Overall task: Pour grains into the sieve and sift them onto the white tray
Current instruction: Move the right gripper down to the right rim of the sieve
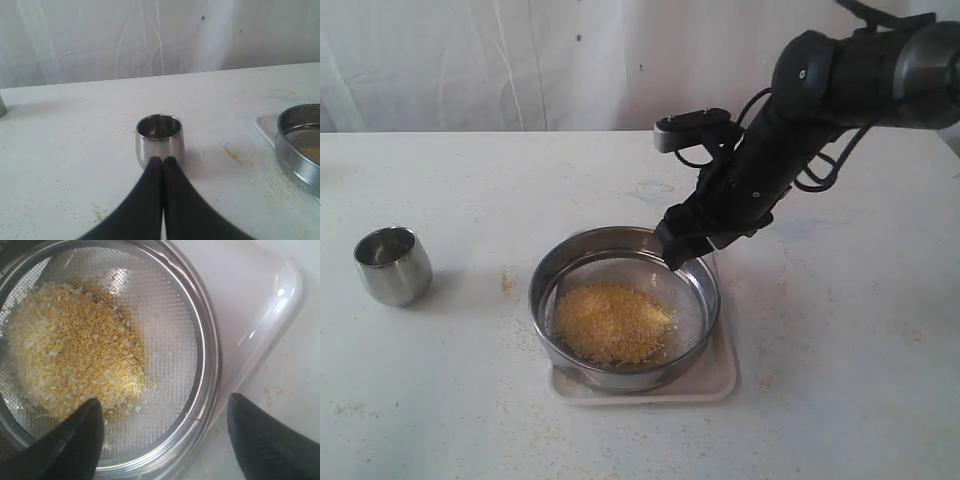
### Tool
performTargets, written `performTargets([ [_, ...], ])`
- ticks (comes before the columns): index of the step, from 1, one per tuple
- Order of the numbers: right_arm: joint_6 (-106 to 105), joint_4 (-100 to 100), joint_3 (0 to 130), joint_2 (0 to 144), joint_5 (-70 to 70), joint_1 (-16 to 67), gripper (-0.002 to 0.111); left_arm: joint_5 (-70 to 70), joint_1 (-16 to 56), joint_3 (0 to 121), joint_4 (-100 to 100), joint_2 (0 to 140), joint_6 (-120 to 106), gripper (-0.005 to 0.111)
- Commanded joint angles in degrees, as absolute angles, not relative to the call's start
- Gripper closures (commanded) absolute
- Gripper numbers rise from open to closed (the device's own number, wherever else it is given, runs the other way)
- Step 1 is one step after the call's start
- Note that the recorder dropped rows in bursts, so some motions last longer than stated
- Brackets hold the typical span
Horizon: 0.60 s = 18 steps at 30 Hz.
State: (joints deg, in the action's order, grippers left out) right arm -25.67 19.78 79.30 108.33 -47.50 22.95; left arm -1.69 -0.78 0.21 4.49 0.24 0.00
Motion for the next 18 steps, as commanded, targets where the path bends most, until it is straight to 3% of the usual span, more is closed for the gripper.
performTargets([
  [1,-25.3,19.9,80.6,111.1,-47.4,23.4,0.045,-1.6,-1.0,0.0,4.2,0.0,0.0,0.107],
  [6,-25.3,19.7,80.6,112.6,-44.4,23.4,0.05,-1.6,-1.0,0.0,4.2,0.0,0.0,0.107],
  [18,-25.5,17.9,80.7,116.0,-40.4,23.4,0.05,-1.6,-1.0,0.0,4.2,0.0,0.0,0.107],
])
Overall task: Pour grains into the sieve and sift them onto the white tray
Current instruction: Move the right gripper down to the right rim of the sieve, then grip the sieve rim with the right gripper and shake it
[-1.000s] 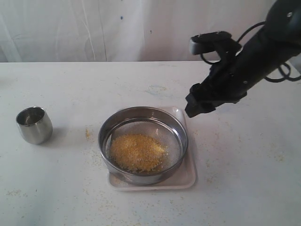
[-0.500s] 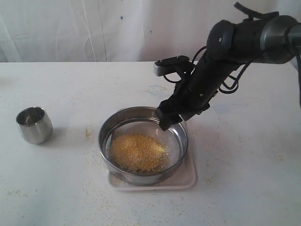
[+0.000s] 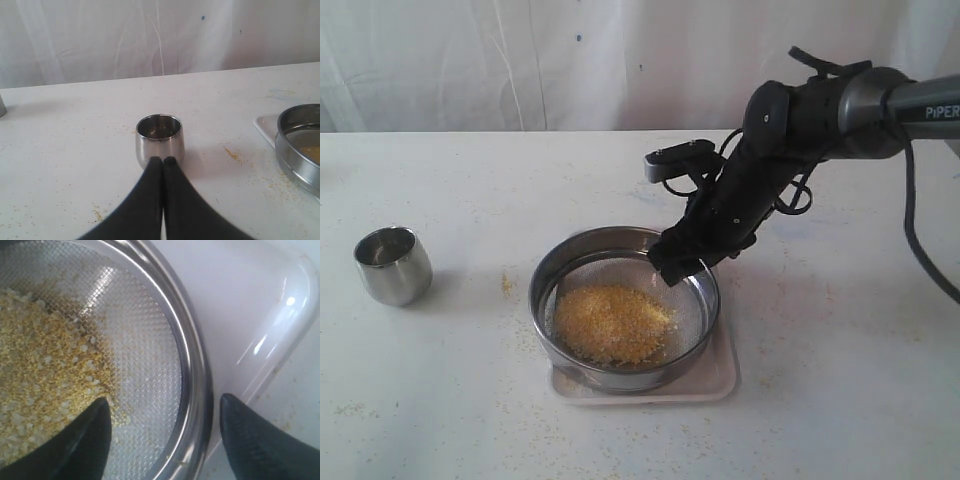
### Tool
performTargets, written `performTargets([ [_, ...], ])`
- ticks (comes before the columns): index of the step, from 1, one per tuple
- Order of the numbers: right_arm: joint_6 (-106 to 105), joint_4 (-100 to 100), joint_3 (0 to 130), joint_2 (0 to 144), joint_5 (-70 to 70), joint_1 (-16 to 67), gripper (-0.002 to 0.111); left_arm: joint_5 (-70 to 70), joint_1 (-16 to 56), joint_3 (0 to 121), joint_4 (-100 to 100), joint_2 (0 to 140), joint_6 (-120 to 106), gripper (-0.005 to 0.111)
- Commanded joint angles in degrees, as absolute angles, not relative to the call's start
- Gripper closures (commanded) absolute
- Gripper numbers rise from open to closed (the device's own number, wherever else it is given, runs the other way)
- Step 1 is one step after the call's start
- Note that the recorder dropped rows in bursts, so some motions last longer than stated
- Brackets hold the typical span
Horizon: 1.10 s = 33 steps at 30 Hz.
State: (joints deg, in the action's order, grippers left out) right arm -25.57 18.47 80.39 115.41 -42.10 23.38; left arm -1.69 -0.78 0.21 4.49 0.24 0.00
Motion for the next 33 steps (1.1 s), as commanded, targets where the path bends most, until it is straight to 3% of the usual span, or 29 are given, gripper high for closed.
performTargets([
  [1,-25.5,17.9,80.9,116.1,-40.4,23.4,0.05,-1.6,-1.0,0.0,4.2,0.0,0.0,0.107],
  [13,-25.5,17.6,82.2,119.9,-41.1,23.5,0.056,-1.6,-1.0,0.0,4.2,0.0,0.0,0.107],
  [24,-25.5,16.8,82.8,120.2,-42.0,23.6,0.077,-1.6,-1.0,0.0,4.2,0.0,0.0,0.107],
  [33,-25.6,16.8,82.8,120.2,-42.1,23.6,0.077,-1.6,-1.0,0.0,4.2,0.0,0.0,0.107],
])
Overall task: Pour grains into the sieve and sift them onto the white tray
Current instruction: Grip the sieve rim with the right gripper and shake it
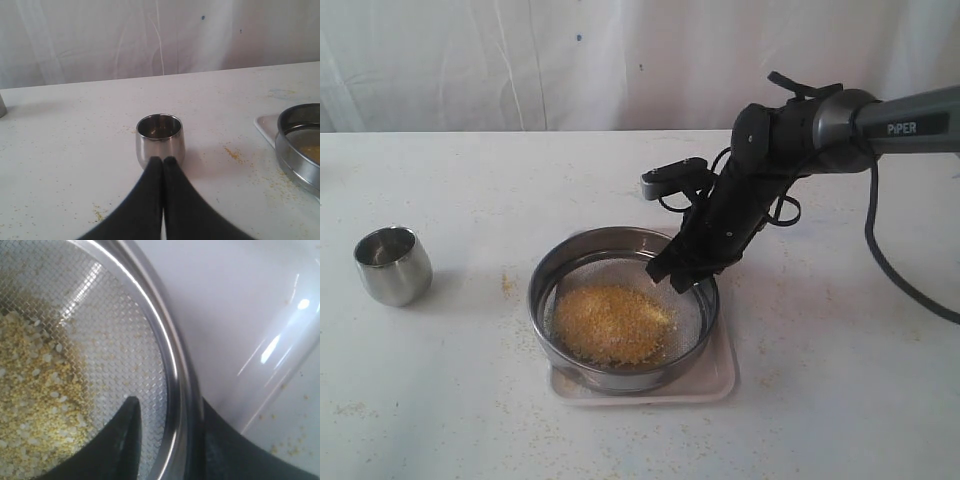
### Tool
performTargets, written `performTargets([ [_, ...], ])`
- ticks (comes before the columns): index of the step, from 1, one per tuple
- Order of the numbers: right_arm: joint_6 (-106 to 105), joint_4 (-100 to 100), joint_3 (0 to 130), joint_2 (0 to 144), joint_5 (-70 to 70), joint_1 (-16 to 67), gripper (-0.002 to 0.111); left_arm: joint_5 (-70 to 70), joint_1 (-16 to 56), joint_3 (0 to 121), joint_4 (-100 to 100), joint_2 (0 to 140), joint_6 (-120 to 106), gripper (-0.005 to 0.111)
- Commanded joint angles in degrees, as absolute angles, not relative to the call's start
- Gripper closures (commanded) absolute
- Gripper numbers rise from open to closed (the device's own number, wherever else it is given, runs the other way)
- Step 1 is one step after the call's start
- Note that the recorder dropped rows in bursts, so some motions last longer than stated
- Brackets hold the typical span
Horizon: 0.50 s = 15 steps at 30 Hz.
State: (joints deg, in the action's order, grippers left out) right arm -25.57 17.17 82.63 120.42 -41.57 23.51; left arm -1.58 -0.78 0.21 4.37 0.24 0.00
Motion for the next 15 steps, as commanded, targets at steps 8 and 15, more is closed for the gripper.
performTargets([
  [8,-25.6,16.8,82.8,120.2,-42.5,23.6,0.094,-1.6,-1.0,0.0,4.2,0.0,0.0,0.107],
  [15,-23.4,16.5,85.8,120.0,-46.3,23.6,0.108,-1.6,-1.0,0.0,4.2,0.0,0.0,0.107],
])
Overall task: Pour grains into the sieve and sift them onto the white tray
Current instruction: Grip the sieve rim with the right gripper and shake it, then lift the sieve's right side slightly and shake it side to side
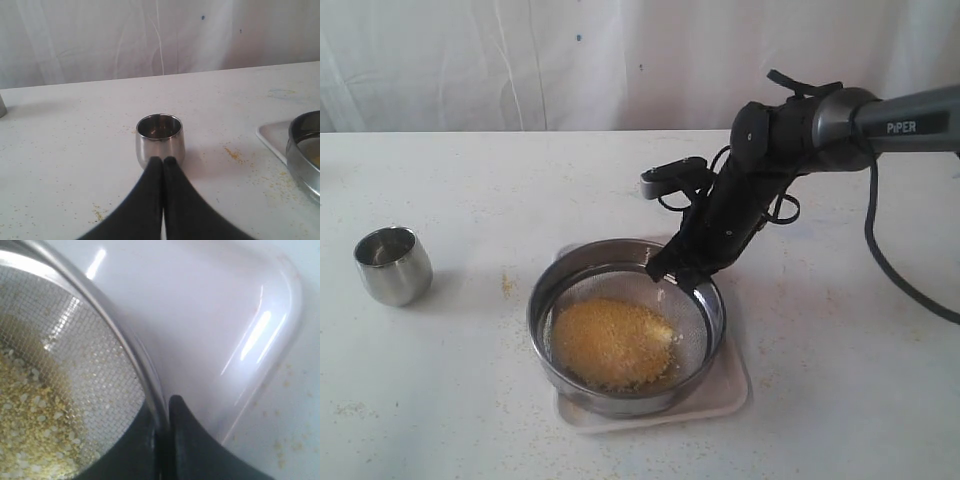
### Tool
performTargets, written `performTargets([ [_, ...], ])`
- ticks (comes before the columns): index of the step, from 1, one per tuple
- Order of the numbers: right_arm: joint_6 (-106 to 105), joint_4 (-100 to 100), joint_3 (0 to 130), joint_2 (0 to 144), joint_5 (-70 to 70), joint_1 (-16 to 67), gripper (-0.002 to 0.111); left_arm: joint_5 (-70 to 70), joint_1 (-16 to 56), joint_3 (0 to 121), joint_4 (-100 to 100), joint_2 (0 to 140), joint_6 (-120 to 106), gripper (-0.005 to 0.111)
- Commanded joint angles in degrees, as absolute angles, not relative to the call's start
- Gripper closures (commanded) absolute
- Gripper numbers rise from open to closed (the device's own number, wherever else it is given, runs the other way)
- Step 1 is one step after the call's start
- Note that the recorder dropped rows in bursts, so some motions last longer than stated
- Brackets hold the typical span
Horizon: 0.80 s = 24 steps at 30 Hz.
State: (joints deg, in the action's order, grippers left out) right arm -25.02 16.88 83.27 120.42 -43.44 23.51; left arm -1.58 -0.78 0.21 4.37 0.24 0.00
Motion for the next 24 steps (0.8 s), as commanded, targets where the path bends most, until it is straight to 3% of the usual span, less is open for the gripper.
performTargets([
  [1,-23.0,16.5,86.5,120.0,-47.2,23.6,0.108,-1.6,-1.0,0.0,4.2,0.0,0.0,0.107],
  [13,-22.2,17.3,88.7,115.9,-56.0,23.6,0.108,-1.6,-1.0,0.0,4.2,0.0,0.0,0.107],
  [17,-14.7,12.1,89.0,115.4,-50.2,21.6,0.108,-1.6,-1.0,0.0,4.2,0.0,0.0,0.107],
  [20,-16.8,13.2,88.9,115.5,-57.1,22.4,0.108,-1.6,-1.0,0.0,4.2,0.0,0.0,0.107],
  [24,-13.9,10.2,88.8,115.4,-50.8,22.2,0.108,-1.6,-1.0,0.0,4.2,0.0,0.0,0.107],
])
